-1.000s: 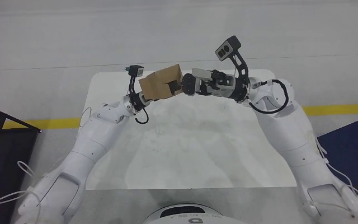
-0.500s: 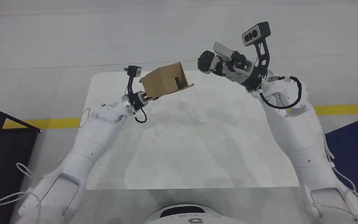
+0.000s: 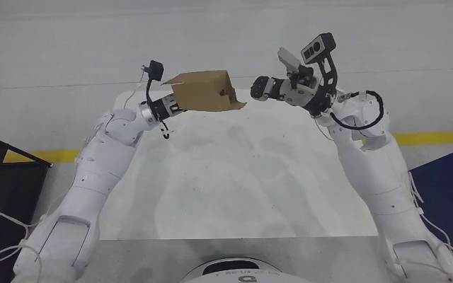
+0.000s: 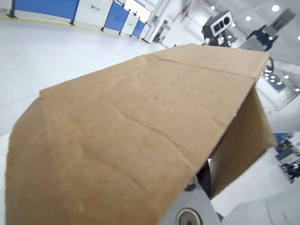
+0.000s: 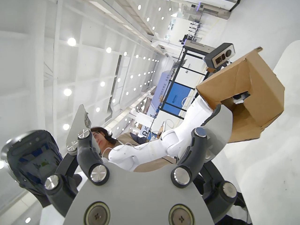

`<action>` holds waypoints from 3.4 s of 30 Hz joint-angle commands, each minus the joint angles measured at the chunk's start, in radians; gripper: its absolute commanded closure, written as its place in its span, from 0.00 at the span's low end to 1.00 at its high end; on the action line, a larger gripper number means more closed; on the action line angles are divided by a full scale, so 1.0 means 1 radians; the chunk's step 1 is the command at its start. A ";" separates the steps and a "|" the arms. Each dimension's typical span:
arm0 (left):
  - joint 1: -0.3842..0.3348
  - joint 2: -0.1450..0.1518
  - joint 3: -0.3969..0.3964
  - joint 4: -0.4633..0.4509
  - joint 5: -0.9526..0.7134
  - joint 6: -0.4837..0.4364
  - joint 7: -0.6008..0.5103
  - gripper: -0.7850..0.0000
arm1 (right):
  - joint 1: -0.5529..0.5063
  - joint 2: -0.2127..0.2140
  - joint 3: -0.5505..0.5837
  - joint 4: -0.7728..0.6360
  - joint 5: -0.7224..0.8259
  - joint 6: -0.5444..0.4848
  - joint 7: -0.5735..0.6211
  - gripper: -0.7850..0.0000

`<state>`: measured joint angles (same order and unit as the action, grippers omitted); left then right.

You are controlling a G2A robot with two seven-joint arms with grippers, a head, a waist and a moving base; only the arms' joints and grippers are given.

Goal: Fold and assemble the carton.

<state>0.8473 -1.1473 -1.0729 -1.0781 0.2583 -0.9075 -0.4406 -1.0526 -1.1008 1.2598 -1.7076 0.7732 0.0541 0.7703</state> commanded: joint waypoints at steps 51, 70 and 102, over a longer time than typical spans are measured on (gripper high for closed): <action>0.089 0.011 -0.060 -0.182 0.226 0.031 0.181 1.00 | 0.067 -0.060 -0.134 0.030 0.148 0.329 -0.281 0.44; 0.089 0.008 -0.062 -0.180 0.239 0.041 0.196 1.00 | -0.027 -0.030 0.008 -0.067 0.095 0.445 -0.256 0.34; 0.107 0.002 -0.069 -0.192 0.312 0.100 0.243 1.00 | 0.037 -0.077 -0.184 -0.079 0.007 0.390 -0.429 0.50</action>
<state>0.9522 -1.1449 -1.1408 -1.2688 0.5698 -0.8105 -0.1993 -1.0135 -1.1776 1.0751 -1.7853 0.7810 0.4410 0.3389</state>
